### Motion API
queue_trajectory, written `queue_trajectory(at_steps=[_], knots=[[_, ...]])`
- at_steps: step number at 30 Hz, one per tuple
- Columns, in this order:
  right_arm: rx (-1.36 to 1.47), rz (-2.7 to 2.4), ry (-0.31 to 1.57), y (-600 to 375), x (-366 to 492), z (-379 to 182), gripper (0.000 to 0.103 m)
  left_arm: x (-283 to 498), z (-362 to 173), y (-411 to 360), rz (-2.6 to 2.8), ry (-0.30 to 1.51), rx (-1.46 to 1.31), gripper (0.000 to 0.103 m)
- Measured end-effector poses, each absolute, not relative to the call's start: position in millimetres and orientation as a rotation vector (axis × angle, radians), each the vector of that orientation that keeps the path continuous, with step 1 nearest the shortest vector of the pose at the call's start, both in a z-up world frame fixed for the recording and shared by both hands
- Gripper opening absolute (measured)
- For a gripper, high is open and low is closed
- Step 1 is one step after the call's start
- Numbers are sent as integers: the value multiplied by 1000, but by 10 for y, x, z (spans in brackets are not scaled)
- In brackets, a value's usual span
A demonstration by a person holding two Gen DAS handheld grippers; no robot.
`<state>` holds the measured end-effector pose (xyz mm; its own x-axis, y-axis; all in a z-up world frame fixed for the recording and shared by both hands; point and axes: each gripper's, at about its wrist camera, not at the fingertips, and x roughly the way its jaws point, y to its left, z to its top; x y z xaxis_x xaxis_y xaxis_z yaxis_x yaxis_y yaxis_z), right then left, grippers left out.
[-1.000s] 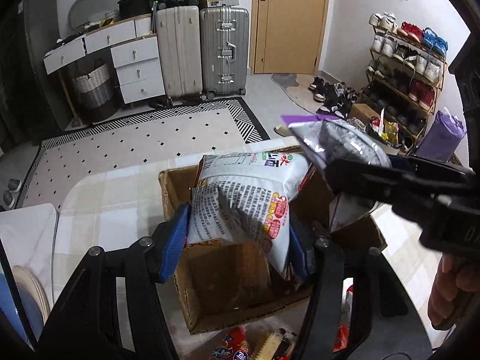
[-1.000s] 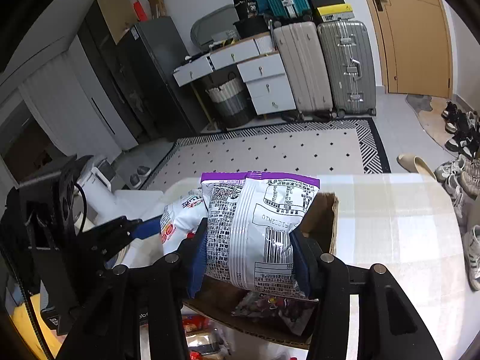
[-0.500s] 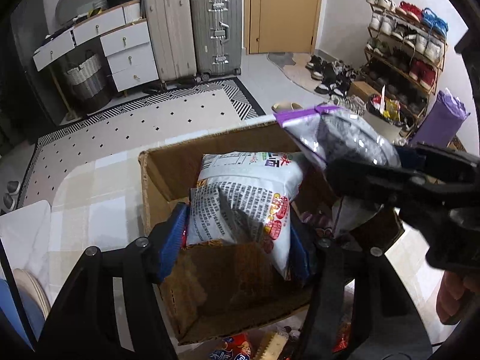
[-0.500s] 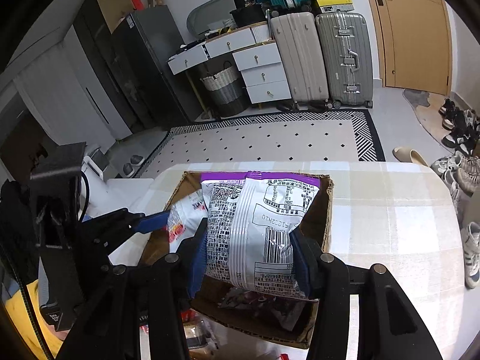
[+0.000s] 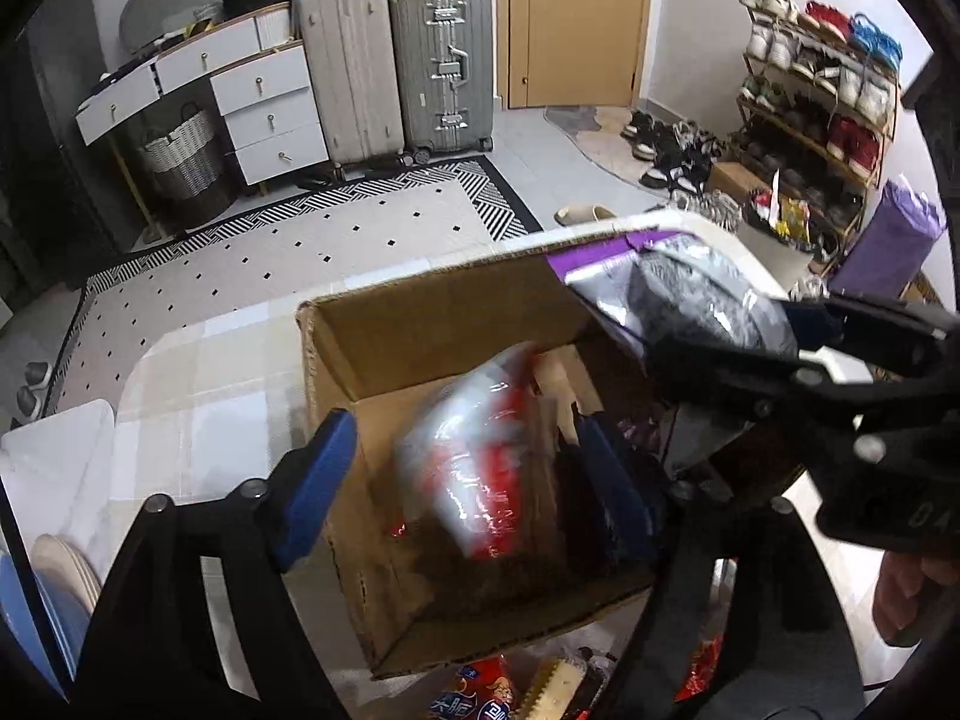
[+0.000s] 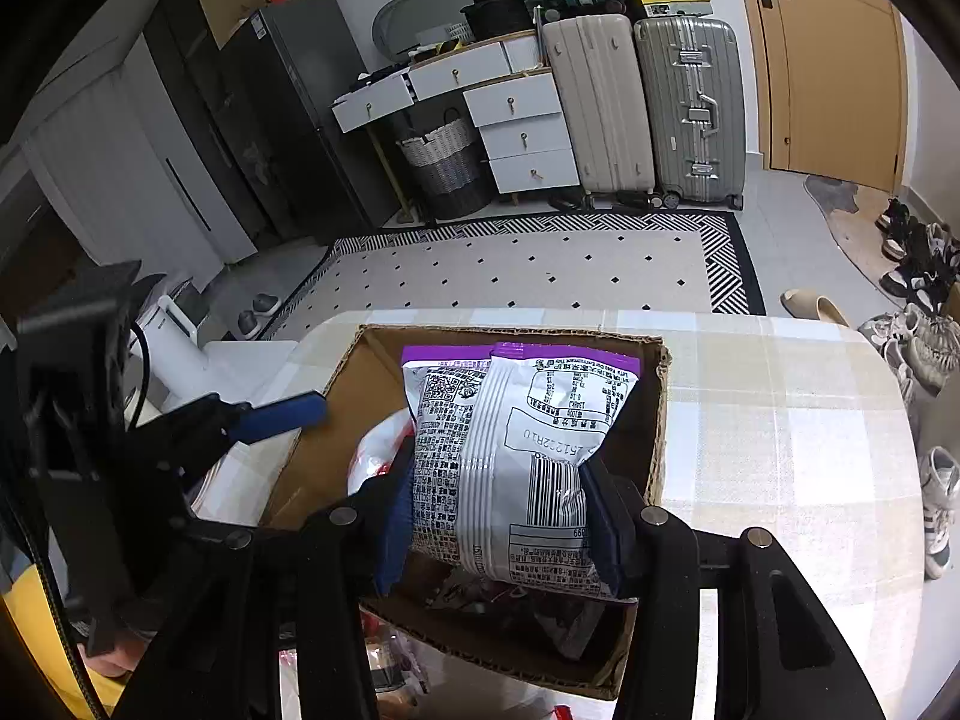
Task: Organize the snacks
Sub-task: 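Open the left tool to drop its chip bag into the box, then open the right tool to drop the white-and-purple chip bag into the box, then withdraw both tools from the box back toward the snack pile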
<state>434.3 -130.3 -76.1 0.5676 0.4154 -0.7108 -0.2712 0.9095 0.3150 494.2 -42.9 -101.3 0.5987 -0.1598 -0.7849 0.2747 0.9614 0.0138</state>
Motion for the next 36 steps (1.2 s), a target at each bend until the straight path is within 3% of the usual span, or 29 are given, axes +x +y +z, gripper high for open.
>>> queue_trajectory(at_steps=[13,23,36], knots=[[164,393,924,-1227,4376,-829,51,4703,-899,-314,-248,882,139,81],[148,370,916,-1198,4355,-754,64,4515,-820,-263,-241,879,135,81],[121,398,760,-1268,3676,136,67,3645,29,-252,-253,776,159,81]])
